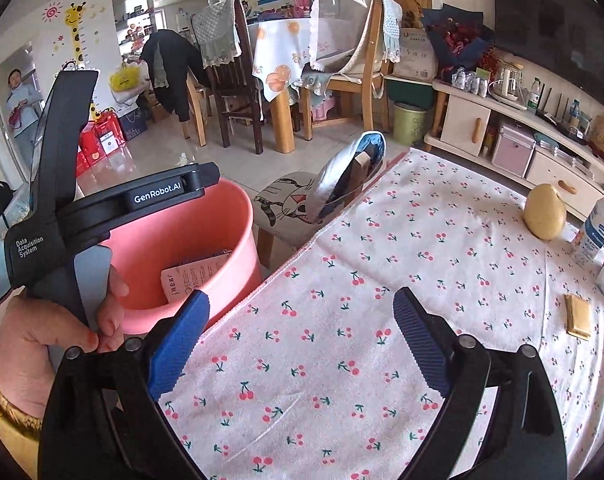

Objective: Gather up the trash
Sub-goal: 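Swing both tools back from the bucket toward the table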

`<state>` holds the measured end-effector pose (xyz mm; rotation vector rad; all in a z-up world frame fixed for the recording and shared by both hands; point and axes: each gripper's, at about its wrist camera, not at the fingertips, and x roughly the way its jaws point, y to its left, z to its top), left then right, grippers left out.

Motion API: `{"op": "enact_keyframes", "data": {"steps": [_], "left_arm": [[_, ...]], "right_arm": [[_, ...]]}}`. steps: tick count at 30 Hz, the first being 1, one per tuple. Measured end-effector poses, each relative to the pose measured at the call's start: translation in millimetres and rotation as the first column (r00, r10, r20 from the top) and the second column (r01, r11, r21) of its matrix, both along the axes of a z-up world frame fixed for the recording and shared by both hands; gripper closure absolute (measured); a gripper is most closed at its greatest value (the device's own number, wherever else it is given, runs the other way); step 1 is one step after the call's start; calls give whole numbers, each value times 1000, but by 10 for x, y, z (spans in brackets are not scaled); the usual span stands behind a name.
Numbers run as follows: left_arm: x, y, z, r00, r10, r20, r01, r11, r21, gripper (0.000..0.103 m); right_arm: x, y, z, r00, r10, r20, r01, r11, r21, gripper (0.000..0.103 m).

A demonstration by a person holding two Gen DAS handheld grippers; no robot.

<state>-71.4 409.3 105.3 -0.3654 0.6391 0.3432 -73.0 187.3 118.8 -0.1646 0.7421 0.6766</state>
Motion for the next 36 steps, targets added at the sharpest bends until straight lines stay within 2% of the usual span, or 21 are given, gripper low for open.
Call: {"op": "enact_keyframes", "data": {"steps": [6, 14, 24, 30, 33, 36], "left_arm": [[18, -284, 35, 997, -65, 34, 65, 998, 13, 18], [40, -890, 122, 979, -196, 64, 189, 977, 101, 18], [14, -1505, 84, 955, -295, 34, 287, 947, 145, 18], [-70, -1851, 83, 933, -359, 30, 352, 926, 136, 18], [-106, -2031, 93, 917, -399, 24, 392, 910, 135, 18], [-121, -2203, 100, 900, -435, 17, 429, 893, 137, 18]], "right_arm": [[-56, -316, 22, 999, -37, 20, 36, 999, 17, 10], [-33, -983, 59, 991, -132, 32, 129, 988, 82, 10], [50, -1802, 18, 968, -249, 12, 245, 959, 142, 10], [106, -2342, 93, 940, -339, 27, 329, 926, 184, 10], [160, -2718, 118, 913, -407, 22, 393, 895, 211, 10], [233, -3132, 109, 872, -490, 9, 475, 850, 230, 10]]}}
